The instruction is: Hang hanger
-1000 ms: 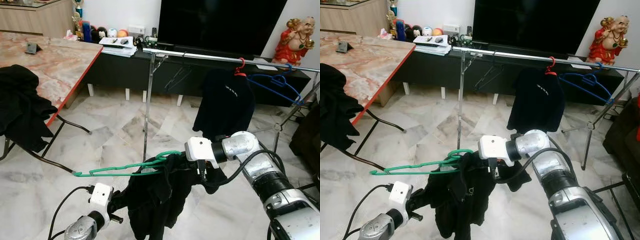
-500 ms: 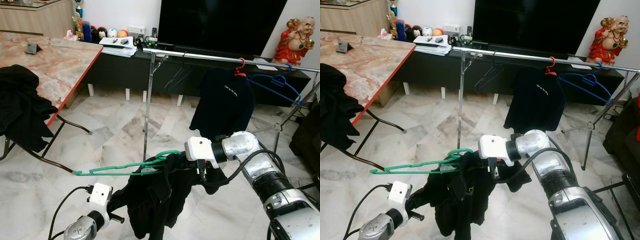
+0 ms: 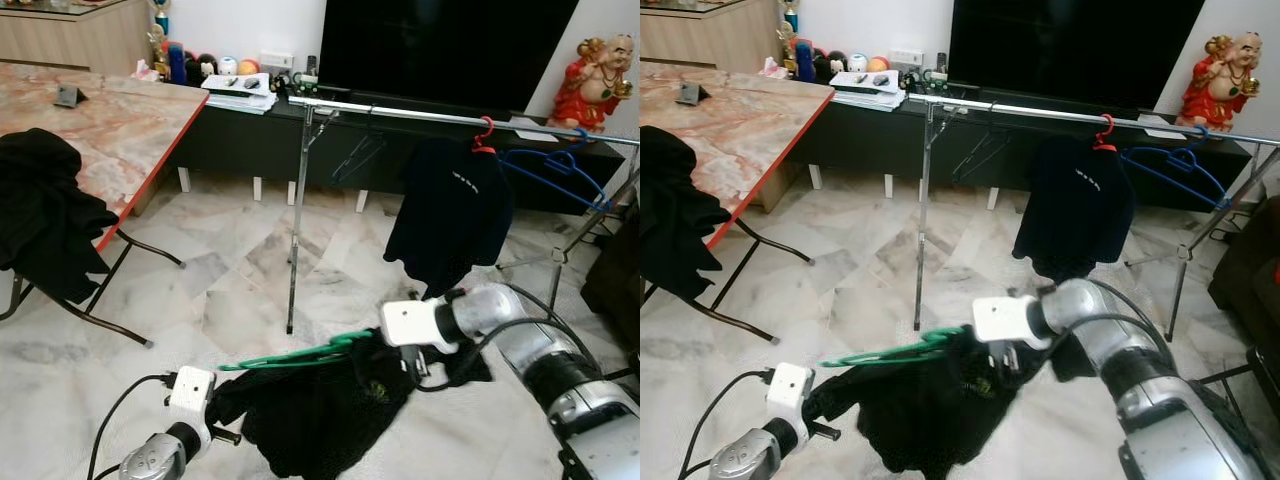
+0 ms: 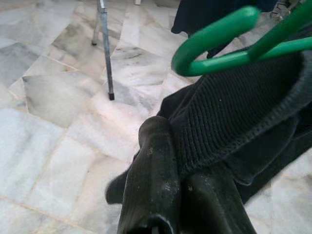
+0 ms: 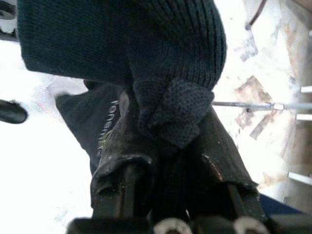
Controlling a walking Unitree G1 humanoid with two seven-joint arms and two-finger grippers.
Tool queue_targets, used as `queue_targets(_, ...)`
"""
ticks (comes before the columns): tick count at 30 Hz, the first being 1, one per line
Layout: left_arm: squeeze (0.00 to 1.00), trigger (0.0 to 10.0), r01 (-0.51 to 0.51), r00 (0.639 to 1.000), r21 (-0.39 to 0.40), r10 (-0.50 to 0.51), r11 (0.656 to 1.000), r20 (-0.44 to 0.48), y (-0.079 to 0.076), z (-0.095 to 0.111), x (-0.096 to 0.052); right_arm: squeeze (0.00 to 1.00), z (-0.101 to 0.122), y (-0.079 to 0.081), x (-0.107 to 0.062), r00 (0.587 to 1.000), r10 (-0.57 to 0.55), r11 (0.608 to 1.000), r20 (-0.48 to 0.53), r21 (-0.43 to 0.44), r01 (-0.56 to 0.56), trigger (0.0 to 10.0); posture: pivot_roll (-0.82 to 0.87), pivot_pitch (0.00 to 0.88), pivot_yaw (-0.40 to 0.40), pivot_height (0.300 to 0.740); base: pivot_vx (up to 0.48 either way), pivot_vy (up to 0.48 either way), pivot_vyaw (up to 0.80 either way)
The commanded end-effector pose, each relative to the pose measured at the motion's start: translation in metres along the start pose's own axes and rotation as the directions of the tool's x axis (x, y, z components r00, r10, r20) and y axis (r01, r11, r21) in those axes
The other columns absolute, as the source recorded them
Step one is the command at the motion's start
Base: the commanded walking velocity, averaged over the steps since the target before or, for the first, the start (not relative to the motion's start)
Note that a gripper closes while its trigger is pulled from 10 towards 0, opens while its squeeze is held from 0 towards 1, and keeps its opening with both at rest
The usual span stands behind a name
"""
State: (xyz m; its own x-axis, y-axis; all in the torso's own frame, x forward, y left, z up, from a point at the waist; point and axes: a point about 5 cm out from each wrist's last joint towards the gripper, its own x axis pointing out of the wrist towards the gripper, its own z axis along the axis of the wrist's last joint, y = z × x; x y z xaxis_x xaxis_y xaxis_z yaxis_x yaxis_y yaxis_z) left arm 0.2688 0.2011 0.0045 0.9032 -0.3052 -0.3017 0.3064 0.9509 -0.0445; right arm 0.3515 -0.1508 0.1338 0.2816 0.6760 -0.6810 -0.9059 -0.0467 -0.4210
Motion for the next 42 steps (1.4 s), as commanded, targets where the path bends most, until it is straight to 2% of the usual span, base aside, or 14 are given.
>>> queue_targets(1,0.00,0.0,-0.012,0.999,-0.009,0.011,1.000,-0.048,0.000,-0.010,-0.004,0.00,-0.010,-0.003,-0.011,0.998,-0.051,0.999,-0.044,0.012,0.051,0.0,0.05,0.047,-0.139,0.740,0.000,0.000,0.00)
queue_targets(5,0.00,0.0,-0.016,0.998,-0.011,0.015,1.000,-0.068,0.001,-0.014,-0.006,0.00,-0.019,-0.001,-0.015,0.995,-0.083,0.995,-0.059,0.047,0.086,0.0,0.04,0.046,-0.138,0.740,0.000,0.000,0.00)
queue_targets(6,0.00,0.0,-0.017,0.997,-0.016,0.015,1.000,-0.078,0.000,-0.016,-0.007,0.00,-0.016,-0.002,-0.016,0.994,-0.108,0.988,0.033,0.116,0.103,0.0,0.05,0.048,-0.137,0.740,0.000,0.000,0.00)
queue_targets(7,0.00,0.0,-0.017,0.997,-0.016,0.015,1.000,-0.078,0.000,-0.016,-0.007,0.00,-0.016,-0.002,-0.016,0.994,-0.108,0.988,0.033,0.116,0.103,0.0,0.05,0.048,-0.137,0.740,0.000,0.000,0.00)
queue_targets(8,0.00,0.0,-0.018,0.996,-0.016,0.016,1.000,-0.085,0.000,-0.017,-0.007,0.00,-0.012,-0.004,-0.018,0.980,-0.141,0.975,0.141,0.194,0.112,0.0,0.04,0.048,-0.135,0.740,0.000,0.000,0.00)
queue_targets(11,0.00,0.0,-0.017,0.996,-0.016,0.015,1.000,-0.092,0.000,-0.018,-0.008,0.00,-0.005,-0.007,-0.021,0.948,-0.172,0.956,0.268,0.278,0.095,0.0,0.04,0.048,-0.135,0.740,0.000,0.000,0.00)
queue_targets(15,0.00,0.0,-0.015,0.995,-0.017,0.014,1.000,-0.096,-0.001,-0.019,-0.008,0.00,-0.004,-0.008,-0.023,0.930,-0.174,0.946,0.324,0.317,0.066,0.0,0.04,0.048,-0.135,0.740,0.000,0.000,0.00)
queue_targets(18,0.00,0.0,-0.018,0.994,-0.015,0.016,1.000,-0.104,0.000,-0.020,-0.009,0.00,-0.013,0.002,-0.024,0.956,-0.094,0.956,0.279,0.292,0.009,0.0,0.05,0.049,-0.131,0.740,0.000,0.000,0.00)
queue_targets(20,0.00,0.0,-0.023,0.994,-0.012,0.021,1.000,-0.110,0.001,-0.021,-0.009,0.00,-0.024,0.016,-0.026,0.974,0.025,0.961,0.226,0.263,-0.086,0.0,0.05,0.051,-0.132,0.740,0.000,0.000,0.00)
queue_targets(25,0.00,0.0,-0.025,0.993,-0.007,0.024,1.000,-0.118,0.003,-0.022,-0.011,0.00,-0.043,0.029,-0.036,0.986,0.119,0.955,0.113,0.259,-0.145,0.0,0.04,0.054,-0.134,0.740,0.000,0.000,0.00)
queue_targets(34,0.00,0.0,-0.027,0.991,-0.003,0.027,1.000,-0.127,0.004,-0.024,-0.013,0.00,-0.067,0.041,-0.044,0.980,0.139,0.969,-0.141,0.224,-0.105,0.0,0.04,0.057,-0.126,0.740,0.000,0.000,0.00)
queue_targets(35,0.00,0.0,-0.027,0.991,-0.003,0.027,1.000,-0.127,0.004,-0.024,-0.013,0.00,-0.067,0.041,-0.044,0.980,0.139,0.969,-0.141,0.224,-0.105,0.0,0.04,0.057,-0.126,0.740,0.000,0.000,0.00)
queue_targets(37,0.00,0.0,-0.030,0.992,0.002,0.030,1.000,-0.126,0.005,-0.023,-0.013,0.00,-0.075,0.044,-0.043,0.959,0.129,0.979,-0.253,0.188,-0.082,0.0,0.05,0.057,-0.124,0.740,0.000,0.000,0.00)
queue_targets(42,0.00,0.0,-0.016,0.993,0.012,0.018,1.000,-0.121,0.006,-0.021,-0.013,0.00,-0.077,0.039,-0.039,0.946,0.045,0.991,-0.321,0.131,-0.002,0.0,0.05,0.056,-0.122,0.740,0.000,0.000,0.00)
